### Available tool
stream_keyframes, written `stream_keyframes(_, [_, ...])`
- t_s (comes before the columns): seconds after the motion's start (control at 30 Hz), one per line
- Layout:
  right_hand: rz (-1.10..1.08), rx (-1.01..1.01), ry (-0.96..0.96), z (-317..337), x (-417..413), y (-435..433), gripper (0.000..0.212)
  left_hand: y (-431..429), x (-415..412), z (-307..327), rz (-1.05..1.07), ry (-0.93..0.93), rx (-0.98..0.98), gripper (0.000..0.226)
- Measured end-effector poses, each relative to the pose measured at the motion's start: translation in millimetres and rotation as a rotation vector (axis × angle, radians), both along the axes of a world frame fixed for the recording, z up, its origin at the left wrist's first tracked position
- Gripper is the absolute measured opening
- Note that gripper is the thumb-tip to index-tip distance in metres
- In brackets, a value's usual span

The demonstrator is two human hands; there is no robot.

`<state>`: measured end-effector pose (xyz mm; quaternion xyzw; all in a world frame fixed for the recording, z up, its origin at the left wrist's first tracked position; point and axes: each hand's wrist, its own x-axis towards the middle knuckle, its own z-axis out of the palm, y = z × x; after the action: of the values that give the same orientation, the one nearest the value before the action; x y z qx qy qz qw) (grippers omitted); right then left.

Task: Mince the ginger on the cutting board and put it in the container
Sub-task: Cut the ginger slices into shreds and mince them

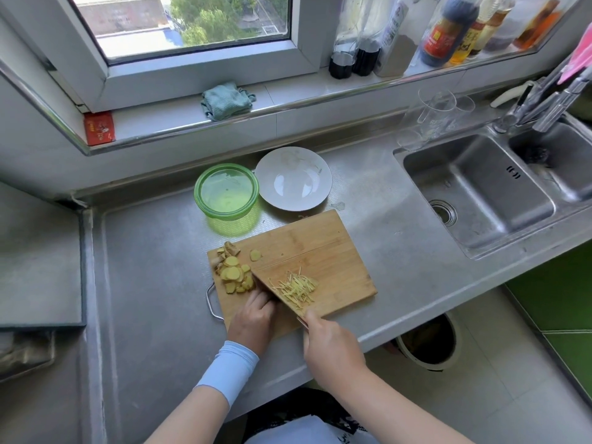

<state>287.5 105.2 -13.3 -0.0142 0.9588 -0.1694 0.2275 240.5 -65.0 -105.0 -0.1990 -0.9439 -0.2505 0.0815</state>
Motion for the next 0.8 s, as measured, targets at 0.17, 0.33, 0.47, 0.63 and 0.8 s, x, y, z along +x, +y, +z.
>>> stream_keyframes(0.17, [0.001, -0.011, -0.024, 7, 18, 17, 0.017, 3, 0, 7, 0.008, 0.022, 0.002, 0.028])
stream_keyframes(0.33, [0.001, 0.017, -0.038, 5, 18, 14, 0.017, 2, 2, 3, 0.035, 0.002, 0.028, 0.028])
stream_keyframes(0.47, [0.009, 0.029, -0.024, 1, 2, 0, 0.023, 1, 1, 2, 0.036, -0.018, 0.013, 0.028])
stream_keyframes(0.63, [0.003, 0.019, -0.044, 10, 16, 13, 0.01, 3, 3, 3, 0.051, -0.029, -0.006, 0.029])
stream_keyframes(0.8, [-0.01, 0.029, -0.045, 9, 26, 20, 0.008, 4, 3, 1, 0.061, -0.026, -0.001, 0.032])
